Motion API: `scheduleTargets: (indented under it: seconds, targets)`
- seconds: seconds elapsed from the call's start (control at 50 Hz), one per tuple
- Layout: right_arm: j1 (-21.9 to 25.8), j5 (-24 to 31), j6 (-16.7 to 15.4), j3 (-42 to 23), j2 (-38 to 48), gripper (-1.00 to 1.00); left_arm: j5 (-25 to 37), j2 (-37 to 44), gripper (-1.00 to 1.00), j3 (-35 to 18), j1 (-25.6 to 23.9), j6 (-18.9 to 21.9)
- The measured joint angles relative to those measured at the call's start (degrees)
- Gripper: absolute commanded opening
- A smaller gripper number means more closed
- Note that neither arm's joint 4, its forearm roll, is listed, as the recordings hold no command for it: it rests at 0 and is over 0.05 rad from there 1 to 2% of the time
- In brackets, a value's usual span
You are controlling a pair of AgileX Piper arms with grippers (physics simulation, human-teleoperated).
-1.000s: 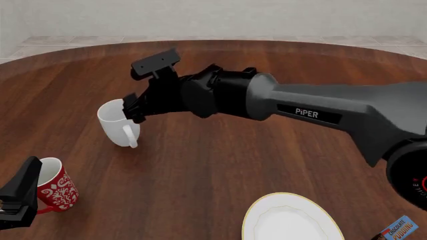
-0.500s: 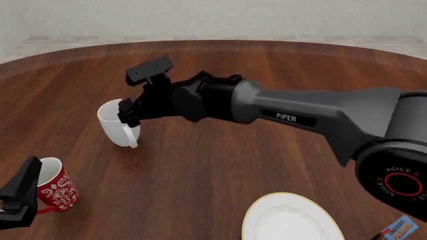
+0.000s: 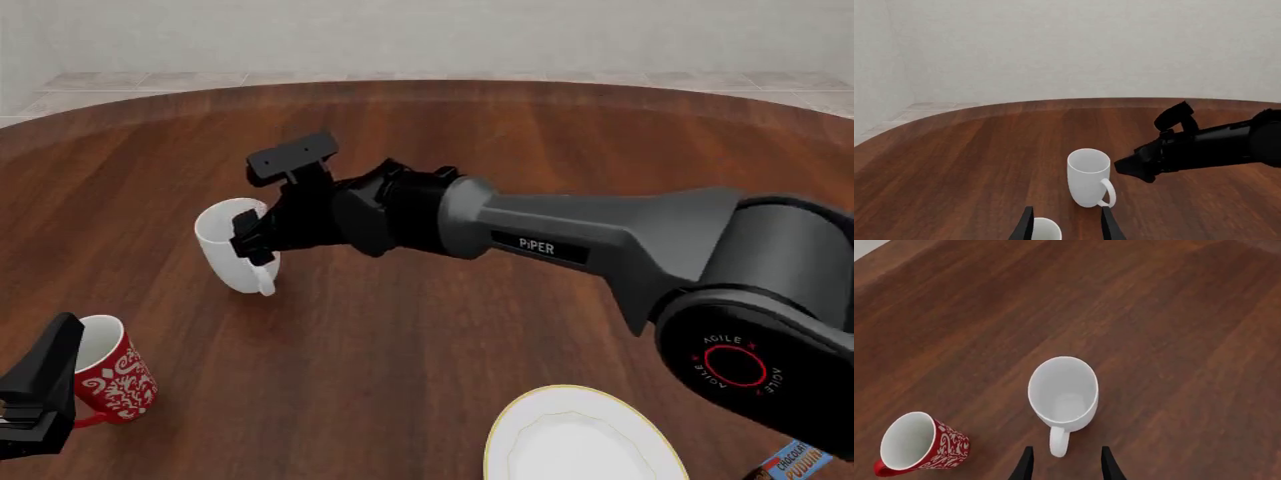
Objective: Put the white mug on the plate.
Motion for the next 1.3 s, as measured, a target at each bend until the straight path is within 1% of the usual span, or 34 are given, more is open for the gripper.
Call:
scheduleTargets:
  seconds: [0.58, 1.3]
  targets:
    - [0.6, -0.1, 2.0, -2.3, 4.6, 1.0, 0.0, 0.0, 1.0, 0.0, 0.0, 0.0]
    - [0.8, 1.3, 2.5, -7.0, 10.9, 1.0, 0.0, 0.0, 1.0, 0.0, 0.0, 0.0]
